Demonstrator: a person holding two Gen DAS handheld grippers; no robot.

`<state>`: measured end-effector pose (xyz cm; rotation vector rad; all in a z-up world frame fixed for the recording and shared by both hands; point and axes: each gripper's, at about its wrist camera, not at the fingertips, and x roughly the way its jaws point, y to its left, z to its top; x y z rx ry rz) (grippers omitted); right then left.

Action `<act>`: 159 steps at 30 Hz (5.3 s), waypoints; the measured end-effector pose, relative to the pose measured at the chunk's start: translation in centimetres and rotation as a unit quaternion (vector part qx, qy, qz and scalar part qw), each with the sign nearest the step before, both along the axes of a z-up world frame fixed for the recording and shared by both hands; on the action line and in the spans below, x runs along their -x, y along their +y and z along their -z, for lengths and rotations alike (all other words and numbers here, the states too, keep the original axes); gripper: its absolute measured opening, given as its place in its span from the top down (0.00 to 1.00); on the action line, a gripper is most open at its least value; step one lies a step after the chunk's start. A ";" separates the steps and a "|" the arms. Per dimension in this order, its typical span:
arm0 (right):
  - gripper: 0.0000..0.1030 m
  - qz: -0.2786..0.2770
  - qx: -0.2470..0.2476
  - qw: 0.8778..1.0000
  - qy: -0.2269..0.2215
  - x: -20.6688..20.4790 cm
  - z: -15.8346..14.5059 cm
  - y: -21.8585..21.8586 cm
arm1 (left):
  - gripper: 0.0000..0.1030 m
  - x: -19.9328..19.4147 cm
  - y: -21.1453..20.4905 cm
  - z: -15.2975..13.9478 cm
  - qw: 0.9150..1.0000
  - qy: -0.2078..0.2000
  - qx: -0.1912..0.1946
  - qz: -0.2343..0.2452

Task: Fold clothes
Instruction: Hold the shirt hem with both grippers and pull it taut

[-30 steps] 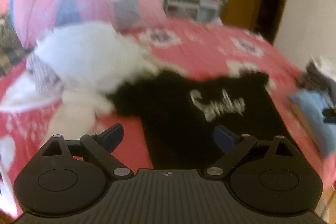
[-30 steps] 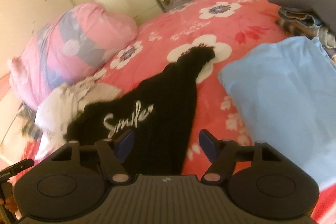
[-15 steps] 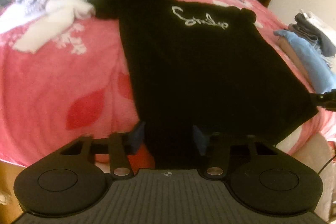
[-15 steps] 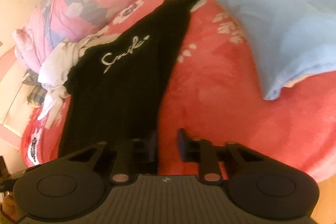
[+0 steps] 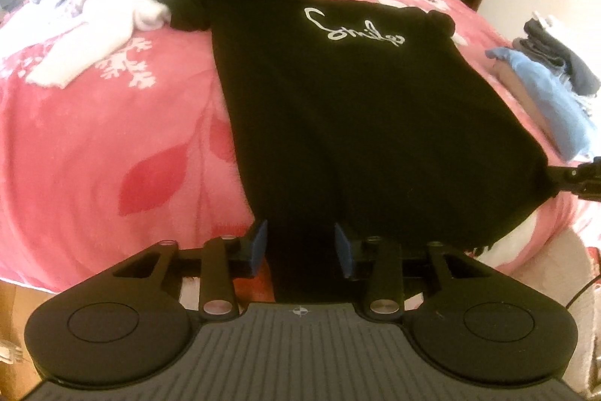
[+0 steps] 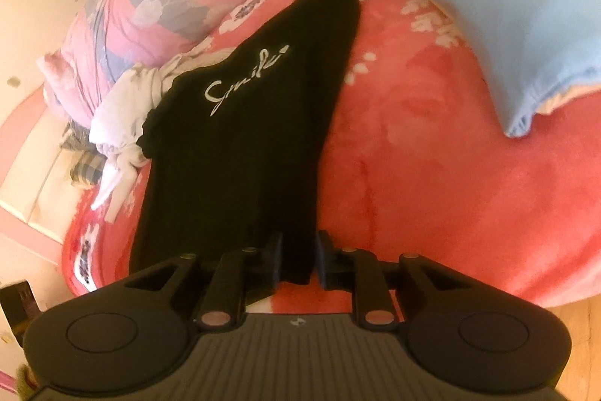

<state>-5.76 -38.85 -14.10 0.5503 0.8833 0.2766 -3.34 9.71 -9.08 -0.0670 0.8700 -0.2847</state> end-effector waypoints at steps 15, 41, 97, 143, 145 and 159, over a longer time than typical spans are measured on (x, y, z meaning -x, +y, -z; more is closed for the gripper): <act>0.97 0.011 0.007 1.000 -0.006 1.7 -0.8 0.1 | 0.99 0.4 6.5 -3.7 0.993 -0.022 0.051 -0.105; 0.68 0.018 -0.041 0.999 0.004 -0.2 -0.4 0.6 | 0.69 -0.1 4.5 -0.7 0.997 0.031 0.039 -0.055; 0.92 -0.003 -0.004 1.000 -0.013 -2.0 0.3 1.5 | 0.98 0.1 0.6 -4.3 0.998 -0.023 -0.032 -0.057; 0.92 0.011 0.050 0.999 0.014 -3.2 -0.3 3.6 | 0.97 0.0 3.3 -1.4 0.998 -0.012 0.046 -0.048; 0.92 0.013 0.045 0.999 0.012 -3.1 -0.4 3.5 | 0.97 -0.1 3.3 -1.3 0.998 -0.011 0.046 -0.046; 0.92 0.016 0.031 0.999 0.017 -3.6 -0.7 3.3 | 0.97 -0.2 3.3 -1.4 0.997 -0.008 0.053 -0.046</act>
